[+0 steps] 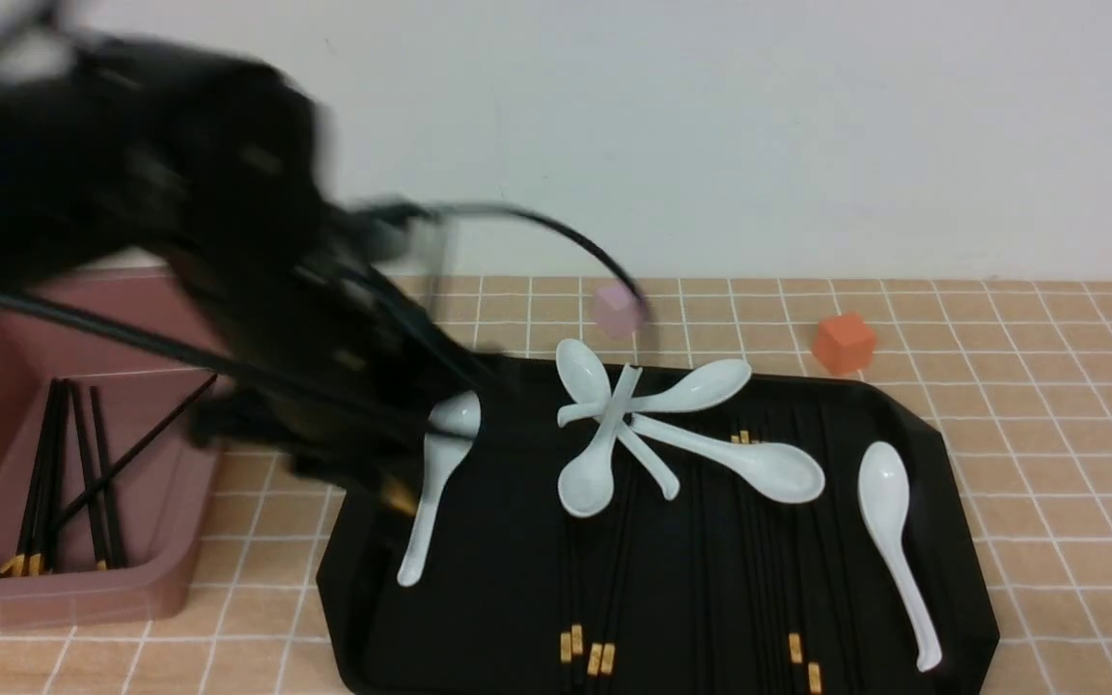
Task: On brown tablecloth take chopsticks from black tray and put them in box.
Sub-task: 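Place the chopsticks into the pink bin with the left gripper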
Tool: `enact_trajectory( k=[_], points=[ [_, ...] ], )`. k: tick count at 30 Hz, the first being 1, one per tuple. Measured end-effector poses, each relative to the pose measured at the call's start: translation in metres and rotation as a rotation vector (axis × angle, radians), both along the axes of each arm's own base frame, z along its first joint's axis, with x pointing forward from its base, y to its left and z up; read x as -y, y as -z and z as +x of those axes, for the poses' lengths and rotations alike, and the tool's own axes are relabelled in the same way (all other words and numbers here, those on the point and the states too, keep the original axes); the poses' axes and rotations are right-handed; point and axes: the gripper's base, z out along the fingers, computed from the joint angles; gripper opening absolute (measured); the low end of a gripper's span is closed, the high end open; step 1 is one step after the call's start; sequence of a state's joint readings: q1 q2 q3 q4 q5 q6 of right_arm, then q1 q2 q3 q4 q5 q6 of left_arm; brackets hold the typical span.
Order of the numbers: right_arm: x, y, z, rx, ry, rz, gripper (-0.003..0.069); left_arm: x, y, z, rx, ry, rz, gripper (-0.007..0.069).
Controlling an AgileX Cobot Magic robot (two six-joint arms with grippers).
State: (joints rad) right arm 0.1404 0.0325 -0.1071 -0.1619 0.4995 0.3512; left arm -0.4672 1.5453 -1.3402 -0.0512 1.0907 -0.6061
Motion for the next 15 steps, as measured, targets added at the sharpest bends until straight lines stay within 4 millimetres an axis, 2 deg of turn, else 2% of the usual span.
enact_trajectory(
  k=[3,4,5,8,11,15],
  points=[
    [0.0,0.0,0.0,0.0,0.0,0.0,0.024,-0.053,-0.012,0.008,0.004,-0.12,0.03,0.0124],
    [0.0,0.0,0.0,0.0,0.0,0.0,0.024,-0.067,-0.013,0.01,-0.002,-0.148,0.042,0.0124],
    [0.0,0.0,0.0,0.0,0.0,0.0,0.024,-0.091,-0.013,0.014,-0.006,-0.197,0.058,0.0124],
    [0.0,0.0,0.0,0.0,0.0,0.0,0.024,-0.136,-0.011,0.021,0.01,-0.269,0.092,0.0124],
    [0.0,0.0,0.0,0.0,0.0,0.0,0.024,-0.166,-0.005,0.031,0.047,-0.293,0.119,0.0124],
    [0.0,0.0,0.0,0.0,0.0,0.0,0.024,-0.182,0.009,0.045,0.066,-0.287,0.144,0.0124]
  ],
)
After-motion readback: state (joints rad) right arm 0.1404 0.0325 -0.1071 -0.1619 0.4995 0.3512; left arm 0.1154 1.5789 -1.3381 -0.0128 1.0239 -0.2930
